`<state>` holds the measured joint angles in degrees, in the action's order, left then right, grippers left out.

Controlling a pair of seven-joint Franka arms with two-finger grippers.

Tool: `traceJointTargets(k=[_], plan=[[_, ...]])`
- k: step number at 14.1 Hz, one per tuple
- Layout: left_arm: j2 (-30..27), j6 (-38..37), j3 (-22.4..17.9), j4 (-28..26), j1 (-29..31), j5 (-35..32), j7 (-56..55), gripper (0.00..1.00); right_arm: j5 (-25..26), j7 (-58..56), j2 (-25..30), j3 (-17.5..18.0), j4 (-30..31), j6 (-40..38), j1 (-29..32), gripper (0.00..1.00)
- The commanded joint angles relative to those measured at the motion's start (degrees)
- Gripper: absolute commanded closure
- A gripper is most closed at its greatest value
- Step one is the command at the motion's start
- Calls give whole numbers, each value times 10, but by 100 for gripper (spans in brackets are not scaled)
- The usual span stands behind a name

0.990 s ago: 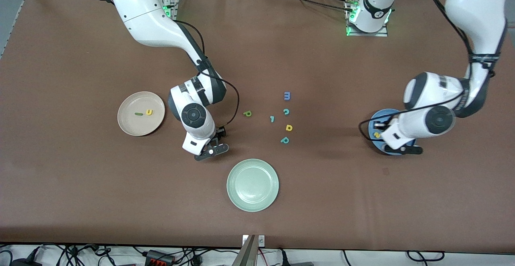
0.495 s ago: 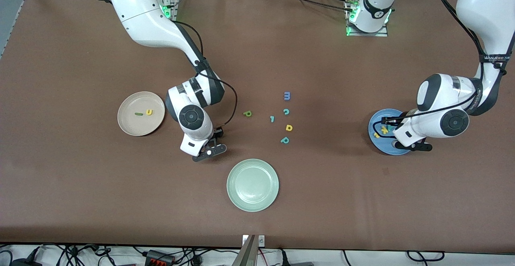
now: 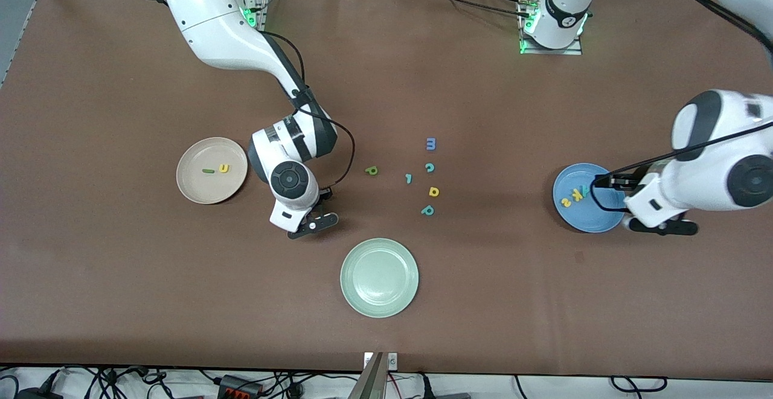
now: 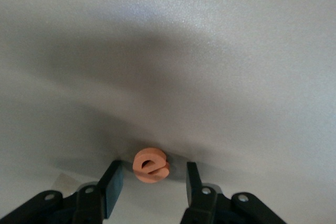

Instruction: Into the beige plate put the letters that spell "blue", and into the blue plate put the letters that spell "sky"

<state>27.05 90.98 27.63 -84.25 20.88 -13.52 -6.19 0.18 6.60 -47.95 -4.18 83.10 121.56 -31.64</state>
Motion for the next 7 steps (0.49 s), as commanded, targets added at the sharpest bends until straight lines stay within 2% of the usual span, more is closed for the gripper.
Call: traceJointTargets(k=[1,4,7], plan=[[-7,-83,19,88,1,5,4,0,0,-7,4,0,4,-6,5,49],[-31,-137,21,138,0,7,34,0,-1,-6,3,0,2,-4,3,53],[-38,-152,32,146,2,8,63,0,-1,-4,2,0,2,-4,4,60]])
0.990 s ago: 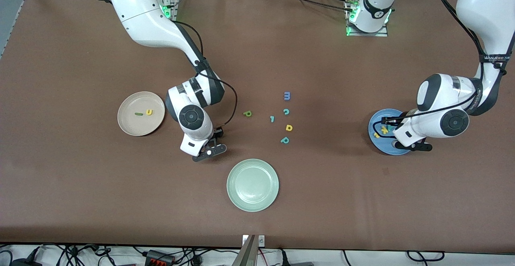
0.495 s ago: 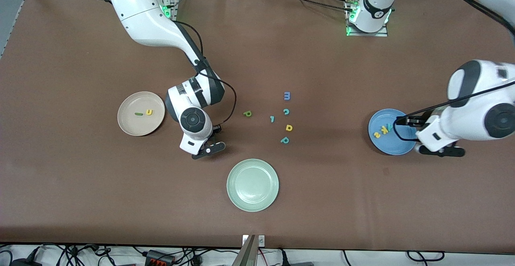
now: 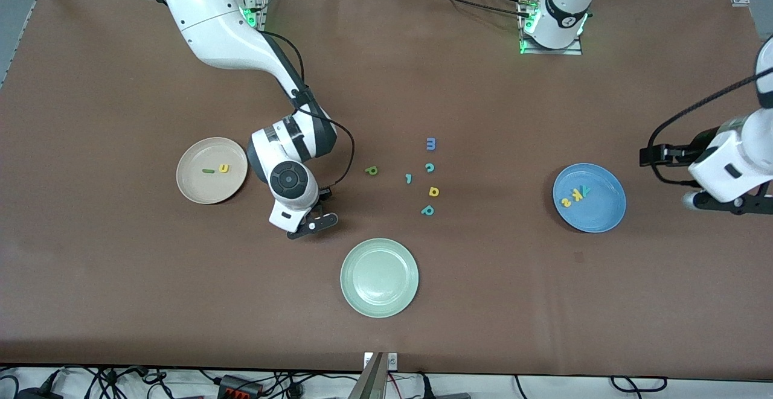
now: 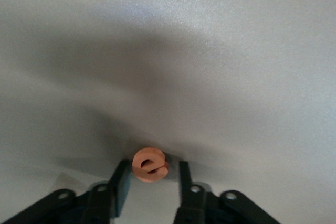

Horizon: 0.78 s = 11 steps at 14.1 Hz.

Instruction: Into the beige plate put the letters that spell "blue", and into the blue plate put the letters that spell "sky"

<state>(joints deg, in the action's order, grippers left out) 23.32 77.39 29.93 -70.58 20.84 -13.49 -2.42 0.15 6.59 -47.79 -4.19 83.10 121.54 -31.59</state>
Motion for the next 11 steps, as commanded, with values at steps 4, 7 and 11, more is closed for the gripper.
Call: traceJointTargets(k=[4,7,11], plan=[[-42,-7,-33,-23,-30,22,26,0,-1,-5,1,1,1,-3,4,75],[-133,104,-263,-149,-160,167,29,0,-1,-3,2,1,1,-4,4,81],[-236,254,-327,-286,-249,119,33,0,-1,1,2,1,0,-4,2,84]])
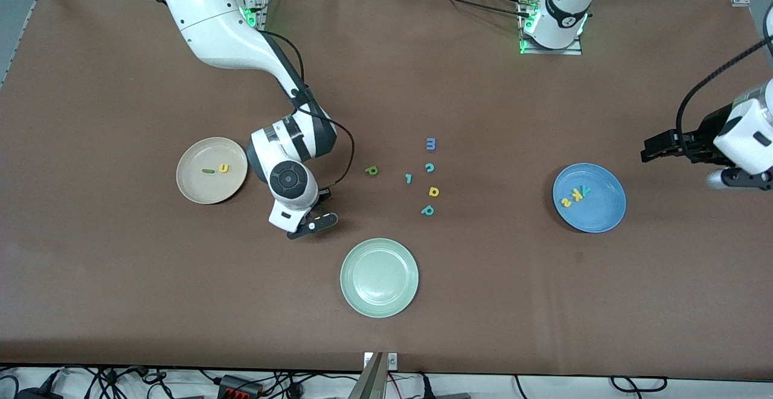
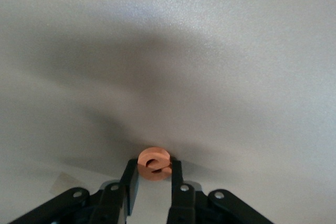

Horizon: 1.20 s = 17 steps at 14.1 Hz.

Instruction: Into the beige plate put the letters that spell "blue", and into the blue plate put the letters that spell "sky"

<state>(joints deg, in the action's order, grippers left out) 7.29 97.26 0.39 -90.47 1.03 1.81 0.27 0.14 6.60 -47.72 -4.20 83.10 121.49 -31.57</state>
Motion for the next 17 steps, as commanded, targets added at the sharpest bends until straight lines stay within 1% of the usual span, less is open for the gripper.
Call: traceJointTargets(k=[1,3,4,6,9,11,14,17], plan=[[-77,60,-32,-85,-60,-67,8,0,0,1,2,1,0,-5,3,85],[-91,43,-22,-88,-53,-71,7,0,0,2,16,-2,0,-9,5,86],[-88,4,-16,-79,-47,-68,9,0,0,3,27,-3,0,-11,5,87],[-83,-2,-21,-66,-46,-29,7,0,0,7,52,-4,5,-21,21,88],[-76,-3,-20,-57,-47,-24,4,0,0,12,87,-5,22,-96,55,88],[-76,-3,-19,-57,-47,-24,3,0,0,10,116,-8,72,-128,96,88],[-76,-6,-19,-56,-47,-23,3,0,2,4,158,-9,158,-128,149,88],[-76,-7,-19,-56,-47,-23,3,0,4,0,197,-8,240,-114,180,87]])
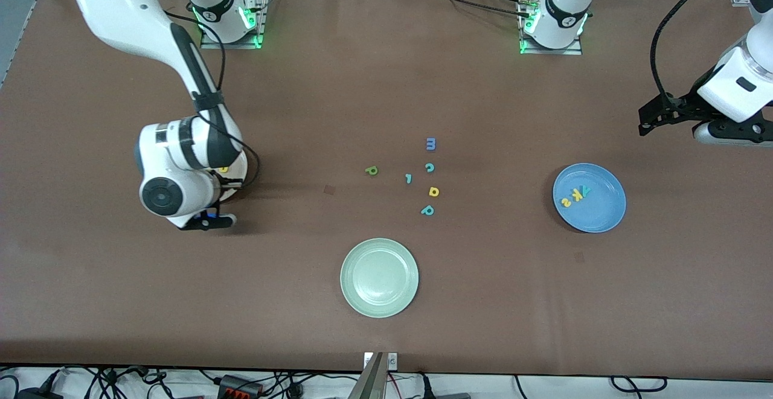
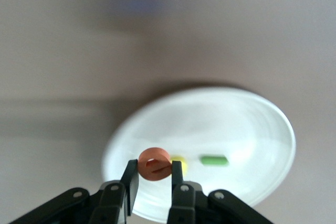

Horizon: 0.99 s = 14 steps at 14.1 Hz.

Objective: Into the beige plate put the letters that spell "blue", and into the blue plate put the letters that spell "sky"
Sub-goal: 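Lower the orange e onto the tan plate and open the right gripper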

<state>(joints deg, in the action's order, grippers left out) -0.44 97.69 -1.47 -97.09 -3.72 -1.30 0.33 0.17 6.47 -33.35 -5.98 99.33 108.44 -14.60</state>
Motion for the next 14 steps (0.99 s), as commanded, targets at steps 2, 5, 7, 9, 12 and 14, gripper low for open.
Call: traceJointTargets(k=[2,5,7,9,12,14], plan=[[2,-11,0,10,0,8,3,0,3,1,61,9,107,30,15,84],[2,-11,0,9,0,7,3,0,-1,8,58,10,124,63,19,0],[2,-11,0,10,0,8,3,0,-2,14,67,12,99,53,14,0],[3,-9,0,10,0,8,2,0,-17,13,71,25,64,41,13,0],[3,-10,2,10,0,8,2,0,-33,14,64,65,13,51,1,0],[3,-9,2,10,-1,8,2,0,-46,14,47,66,-32,52,-44,0]])
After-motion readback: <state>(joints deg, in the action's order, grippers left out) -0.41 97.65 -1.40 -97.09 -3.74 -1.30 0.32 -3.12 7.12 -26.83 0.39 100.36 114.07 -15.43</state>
